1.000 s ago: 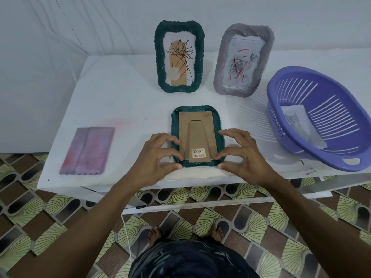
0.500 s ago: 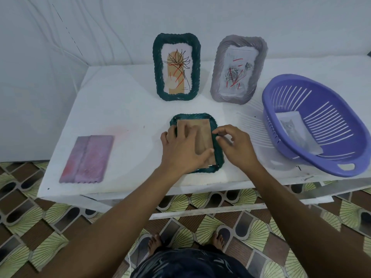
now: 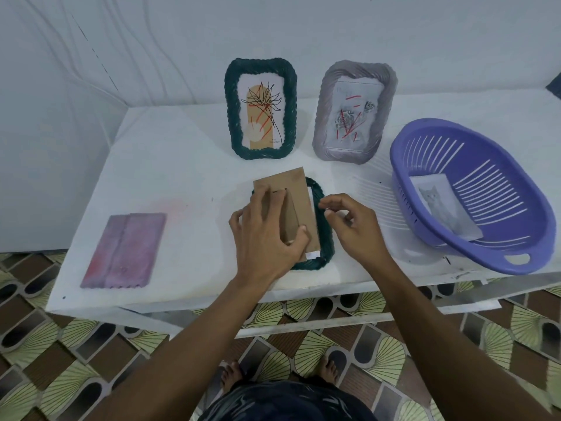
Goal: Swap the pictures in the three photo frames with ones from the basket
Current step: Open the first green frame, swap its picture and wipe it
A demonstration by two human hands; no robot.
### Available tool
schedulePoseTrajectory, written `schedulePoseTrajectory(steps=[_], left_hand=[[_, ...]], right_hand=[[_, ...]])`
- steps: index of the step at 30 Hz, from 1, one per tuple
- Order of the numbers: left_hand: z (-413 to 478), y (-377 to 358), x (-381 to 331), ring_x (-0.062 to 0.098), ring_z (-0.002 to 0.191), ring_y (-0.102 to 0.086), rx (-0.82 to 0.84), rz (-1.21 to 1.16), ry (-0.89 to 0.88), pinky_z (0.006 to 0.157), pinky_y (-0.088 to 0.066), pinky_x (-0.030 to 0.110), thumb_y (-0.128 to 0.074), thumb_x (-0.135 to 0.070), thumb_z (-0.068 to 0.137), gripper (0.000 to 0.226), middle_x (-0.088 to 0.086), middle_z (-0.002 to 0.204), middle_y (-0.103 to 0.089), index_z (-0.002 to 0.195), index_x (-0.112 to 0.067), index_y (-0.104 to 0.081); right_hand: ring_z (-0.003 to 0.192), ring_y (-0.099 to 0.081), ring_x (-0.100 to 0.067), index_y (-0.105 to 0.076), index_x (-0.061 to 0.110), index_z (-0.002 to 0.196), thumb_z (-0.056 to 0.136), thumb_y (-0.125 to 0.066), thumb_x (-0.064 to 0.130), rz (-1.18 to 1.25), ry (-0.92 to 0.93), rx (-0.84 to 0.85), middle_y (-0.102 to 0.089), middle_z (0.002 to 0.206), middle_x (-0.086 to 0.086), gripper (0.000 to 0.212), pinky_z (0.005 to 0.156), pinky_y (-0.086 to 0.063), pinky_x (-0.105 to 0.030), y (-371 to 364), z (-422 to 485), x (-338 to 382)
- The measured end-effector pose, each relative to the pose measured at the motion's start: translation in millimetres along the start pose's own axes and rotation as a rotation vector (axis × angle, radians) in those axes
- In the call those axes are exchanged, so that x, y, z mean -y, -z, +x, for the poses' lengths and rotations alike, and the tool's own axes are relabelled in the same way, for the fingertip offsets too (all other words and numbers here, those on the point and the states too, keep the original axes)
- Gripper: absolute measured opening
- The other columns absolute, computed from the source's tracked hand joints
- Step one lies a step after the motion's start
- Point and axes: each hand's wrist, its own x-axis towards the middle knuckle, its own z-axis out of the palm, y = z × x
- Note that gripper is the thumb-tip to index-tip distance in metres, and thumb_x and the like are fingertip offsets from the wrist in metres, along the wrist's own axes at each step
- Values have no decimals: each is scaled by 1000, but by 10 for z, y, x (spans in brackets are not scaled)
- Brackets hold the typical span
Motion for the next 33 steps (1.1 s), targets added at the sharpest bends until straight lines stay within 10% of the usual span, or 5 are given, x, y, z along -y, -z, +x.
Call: schedulePoseTrajectory(steps=[9,17,20,33], left_hand=[[78,414,376,21,121,-45,-82,-57,51,103,-34,39,-56,-56,74,68,2,149,-36,134,-24,-49],[-76,644,1172,39,137,-29,247,339,34,111,-24,51,-31,-56,84,66,12,151,-35,141,-24,-38],[-87,614,1195,38,138,-24,278,356,27,112,-22,52,-27,-54,86,65,13,152,-31,142,-22,-35],[150,458,608,19,139,-29,319,96,-66,109,-28,41,-41,-65,90,60,-5,153,-30,141,-33,-42]], right_hand=[[95,-60,-2,-70,20,106,87,-67,14,-88,23,36,-68,100,7,20,77,-35,0,-33,-1,-18],[100,-58,-4,-65,27,113,89,-66,23,-179,-7,80,-65,109,11,25,88,-38,-16,-34,-4,-32],[100,-54,2,-64,25,117,89,-65,14,-198,7,106,-64,114,10,29,85,-31,2,-27,-23,-25],[103,-54,2,-64,27,115,89,-64,10,-176,-3,108,-65,117,9,32,83,-29,6,-36,-33,0]])
